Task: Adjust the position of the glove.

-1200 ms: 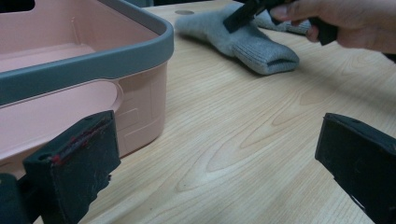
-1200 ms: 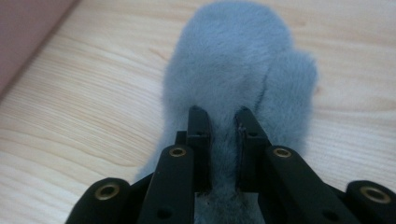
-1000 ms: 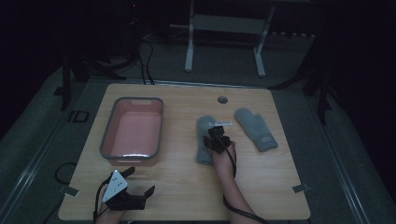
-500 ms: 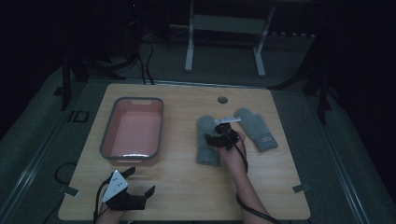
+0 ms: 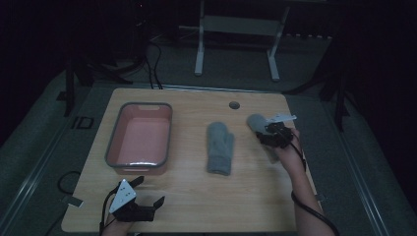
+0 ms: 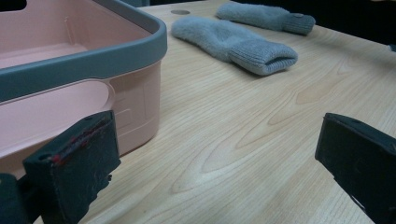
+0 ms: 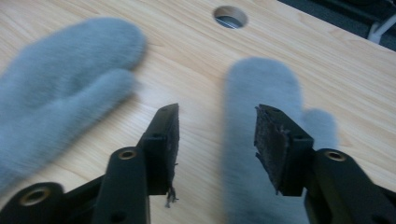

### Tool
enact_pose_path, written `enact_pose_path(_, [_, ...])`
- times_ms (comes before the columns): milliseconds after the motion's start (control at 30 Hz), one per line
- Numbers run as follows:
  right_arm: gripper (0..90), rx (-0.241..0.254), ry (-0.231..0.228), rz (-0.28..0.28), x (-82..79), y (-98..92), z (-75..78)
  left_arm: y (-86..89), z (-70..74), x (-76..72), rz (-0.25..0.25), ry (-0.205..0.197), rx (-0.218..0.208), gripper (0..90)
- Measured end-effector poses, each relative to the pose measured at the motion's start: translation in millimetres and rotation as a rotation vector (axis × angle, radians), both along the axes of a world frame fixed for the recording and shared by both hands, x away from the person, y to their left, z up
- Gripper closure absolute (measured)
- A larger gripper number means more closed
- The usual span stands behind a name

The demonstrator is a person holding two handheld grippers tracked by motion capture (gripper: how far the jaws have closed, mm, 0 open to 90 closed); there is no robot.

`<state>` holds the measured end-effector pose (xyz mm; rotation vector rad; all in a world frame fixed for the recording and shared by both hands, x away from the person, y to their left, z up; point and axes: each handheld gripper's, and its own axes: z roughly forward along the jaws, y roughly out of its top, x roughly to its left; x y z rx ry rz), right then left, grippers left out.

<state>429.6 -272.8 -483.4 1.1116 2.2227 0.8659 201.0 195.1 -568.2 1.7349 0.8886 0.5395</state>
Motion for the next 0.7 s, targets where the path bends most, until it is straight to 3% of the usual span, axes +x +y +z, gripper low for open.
enact_pose_path(100, [49.6, -0.018, -0.002, 0.000, 5.6, -13.2, -1.0, -0.5, -0.1, 0.1, -0.004, -0.002, 0.001, 0.2])
enact_pose_path(333, [48.8, -0.031, 0.065, -0.032, 19.6, -35.5, -20.4, 0.5, 0.0, -0.3, -0.004, -0.005, -0.001, 0.2])
enact_pose_path(600, [46.8, -0.057, 0.123, -0.070, 26.6, -44.6, -47.3, 0.4, -0.5, 0.3, -0.009, -0.006, -0.006, 0.2])
enact_pose_path(700, [53.5, -0.037, 0.125, -0.084, 27.7, -45.4, -55.1, -0.3, -0.7, 0.4, -0.010, -0.006, -0.008, 0.2])
